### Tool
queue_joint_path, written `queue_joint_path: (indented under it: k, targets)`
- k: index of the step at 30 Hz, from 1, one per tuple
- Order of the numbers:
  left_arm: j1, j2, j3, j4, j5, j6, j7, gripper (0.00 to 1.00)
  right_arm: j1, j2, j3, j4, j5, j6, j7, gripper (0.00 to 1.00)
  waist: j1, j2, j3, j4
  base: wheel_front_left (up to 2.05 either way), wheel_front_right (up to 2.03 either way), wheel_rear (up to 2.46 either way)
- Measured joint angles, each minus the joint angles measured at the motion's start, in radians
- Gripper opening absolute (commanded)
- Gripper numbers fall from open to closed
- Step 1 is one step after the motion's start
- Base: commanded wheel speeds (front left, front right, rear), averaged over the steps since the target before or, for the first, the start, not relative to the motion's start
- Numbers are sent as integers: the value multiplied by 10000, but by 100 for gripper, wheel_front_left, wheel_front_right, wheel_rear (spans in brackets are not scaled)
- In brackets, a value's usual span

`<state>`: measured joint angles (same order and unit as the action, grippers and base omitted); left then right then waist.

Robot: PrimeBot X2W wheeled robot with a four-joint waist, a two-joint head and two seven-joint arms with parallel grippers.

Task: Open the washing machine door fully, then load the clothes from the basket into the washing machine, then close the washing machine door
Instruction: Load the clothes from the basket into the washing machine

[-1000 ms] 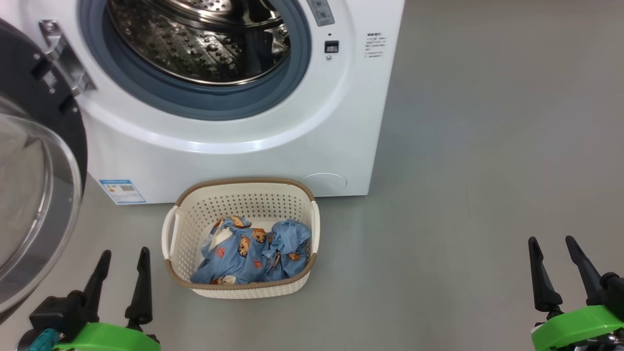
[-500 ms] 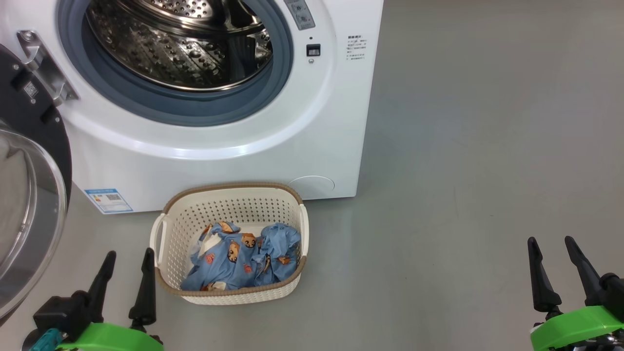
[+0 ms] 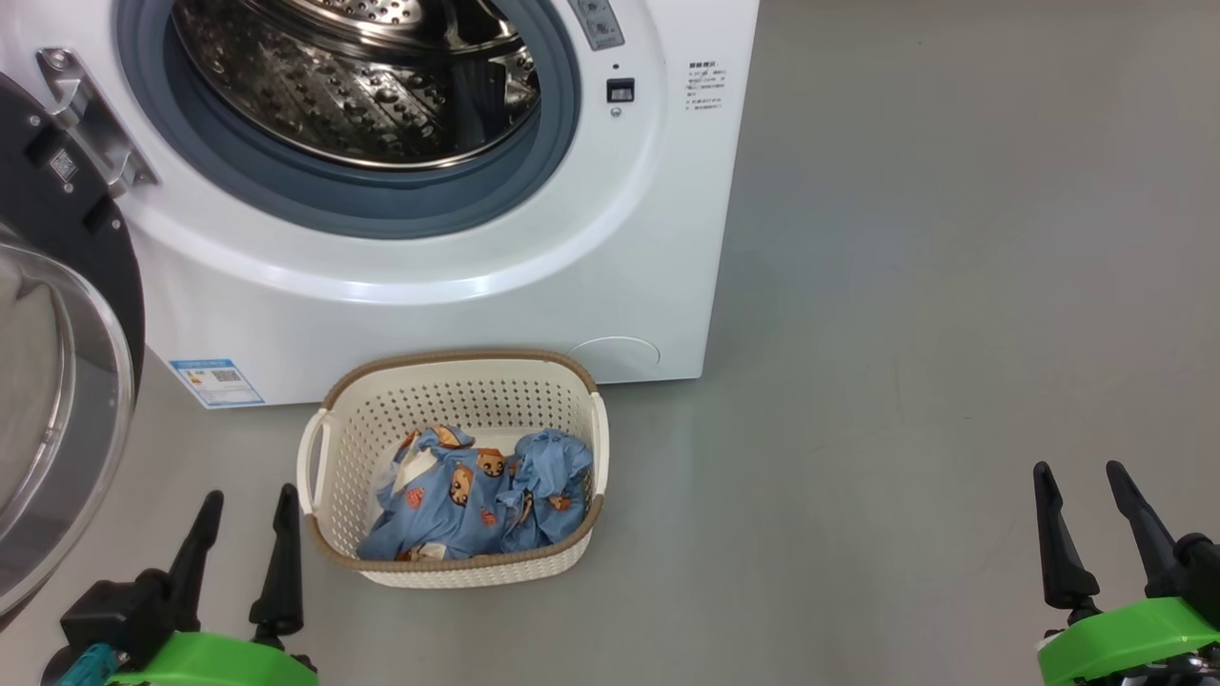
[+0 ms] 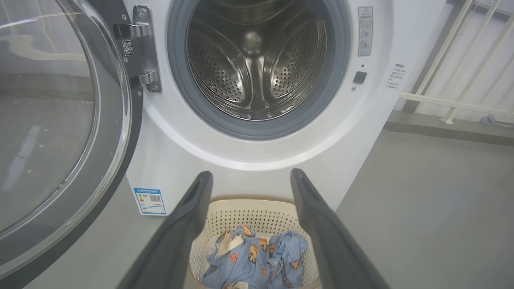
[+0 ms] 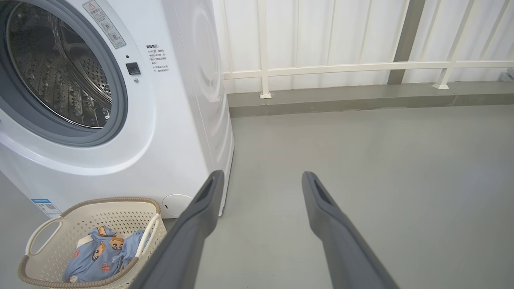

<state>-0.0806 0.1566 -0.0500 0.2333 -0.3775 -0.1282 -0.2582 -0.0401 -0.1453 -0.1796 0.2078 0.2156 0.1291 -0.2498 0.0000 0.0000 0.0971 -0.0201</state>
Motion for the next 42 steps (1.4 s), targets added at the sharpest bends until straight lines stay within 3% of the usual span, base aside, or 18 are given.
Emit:
queue_joint_path:
  k: [10,28,42]
  targets:
    - [0,25,-82,8,-242,0,0,100,-4,12,0,-19,0,0,0,100,0,0,168,56,16,-40,24]
    - [-132,140,-27,151,-196,0,0,100,-71,140,-15,-29,0,0,0,100,0,0,411,146,113,-141,28]
    - [-262,-48,-42,355,-144,2,0,100,-137,146,23,-29,0,0,0,100,0,0,504,220,15,-15,0]
